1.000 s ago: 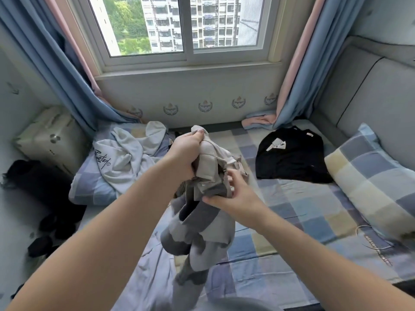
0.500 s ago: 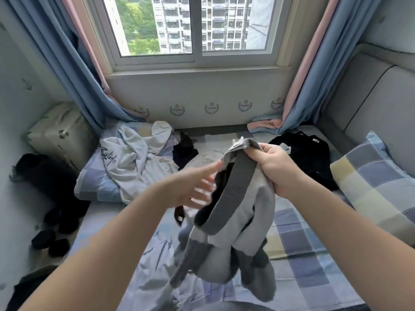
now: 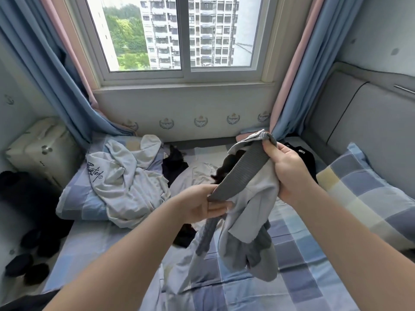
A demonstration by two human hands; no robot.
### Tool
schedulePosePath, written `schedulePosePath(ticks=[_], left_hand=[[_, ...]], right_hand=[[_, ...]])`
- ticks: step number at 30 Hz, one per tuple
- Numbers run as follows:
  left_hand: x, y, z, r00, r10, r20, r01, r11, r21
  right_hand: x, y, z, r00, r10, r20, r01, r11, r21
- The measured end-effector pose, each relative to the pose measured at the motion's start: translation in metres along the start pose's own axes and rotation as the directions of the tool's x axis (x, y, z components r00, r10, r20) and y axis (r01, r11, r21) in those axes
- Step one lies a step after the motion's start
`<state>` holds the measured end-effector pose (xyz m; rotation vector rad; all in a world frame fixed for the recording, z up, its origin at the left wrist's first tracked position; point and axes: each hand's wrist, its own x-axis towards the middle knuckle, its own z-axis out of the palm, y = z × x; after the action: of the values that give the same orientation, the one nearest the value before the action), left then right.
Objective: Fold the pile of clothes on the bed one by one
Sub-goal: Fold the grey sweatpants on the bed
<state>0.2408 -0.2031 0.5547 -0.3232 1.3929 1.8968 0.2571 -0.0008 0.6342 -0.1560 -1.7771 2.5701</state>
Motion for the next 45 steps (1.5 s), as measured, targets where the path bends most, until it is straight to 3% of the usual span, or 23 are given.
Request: schedulePosePath(ticks=[5,8,11,12,14,17,20,22,24,27,32,34,36,42,45], left_hand=[[0.001,0.040,0.015,0.955,0.233,-0.183,-0.264,0.949,-0.170],[-0.012,0.073,0.021,0.888,0.389,-0.246,-0.432,0.889,-0.154],[-0.026,0.088,0.026,0.815,0.546,-0.195,-0.511,0.836,0.202],[-0.028,0.089,0.029,0.797,0.581,-0.163,-0.502,0.788,0.356],[-0.032,0.089,0.034,0.771,0.630,-0.097,-0.471,0.665,0.580],[-0.038,0.094,0.041,0.739,0.673,0.029,-0.469,0.483,0.740],[-0.048,0.102,0.042,0.742,0.648,0.173,-0.483,0.337,0.808],[-0.054,0.111,0.037,0.719,0.657,0.227,-0.484,0.239,0.842],[-0.061,0.122,0.028,0.675,0.692,0.256,-0.470,0.136,0.872],[-0.067,0.130,0.008,0.636,0.710,0.302,-0.423,-0.006,0.906],[-0.054,0.107,-0.020,0.615,0.737,0.281,-0.266,-0.142,0.953],[-0.048,0.099,-0.028,0.597,0.774,0.213,-0.187,-0.123,0.975],[-0.045,0.098,-0.037,0.601,0.789,0.129,-0.164,-0.037,0.986],[-0.047,0.116,-0.038,0.670,0.742,-0.036,0.010,0.040,0.999],[-0.045,0.121,-0.030,0.691,0.720,-0.068,0.037,0.058,0.998]], right_hand=[[0.005,0.003,-0.019,0.999,-0.023,-0.040,0.021,0.999,-0.045],[0.002,0.025,-0.039,0.989,0.080,-0.125,-0.103,0.976,-0.194],[-0.005,0.055,-0.050,0.938,0.284,-0.200,-0.347,0.765,-0.543],[-0.008,0.060,-0.050,0.941,0.267,-0.208,-0.338,0.705,-0.623],[-0.012,0.061,-0.042,0.990,0.100,-0.103,-0.143,0.715,-0.684],[-0.009,0.050,-0.014,0.983,-0.082,0.166,0.173,0.727,-0.665],[0.003,0.045,0.004,0.957,-0.175,0.230,0.288,0.663,-0.691],[0.010,0.044,0.003,0.944,-0.239,0.229,0.330,0.635,-0.699],[0.013,0.041,0.001,0.950,-0.187,0.251,0.311,0.652,-0.692],[0.015,0.032,0.003,0.943,-0.169,0.288,0.316,0.731,-0.605],[0.022,0.007,0.020,0.955,-0.219,0.200,0.276,0.904,-0.327],[0.026,-0.001,0.027,0.955,-0.225,0.192,0.274,0.916,-0.292],[0.030,-0.013,0.029,0.955,-0.240,0.175,0.284,0.911,-0.298],[0.041,-0.048,0.018,0.935,-0.237,0.262,0.340,0.807,-0.484],[0.044,-0.063,0.016,0.927,-0.150,0.343,0.351,0.664,-0.660]])
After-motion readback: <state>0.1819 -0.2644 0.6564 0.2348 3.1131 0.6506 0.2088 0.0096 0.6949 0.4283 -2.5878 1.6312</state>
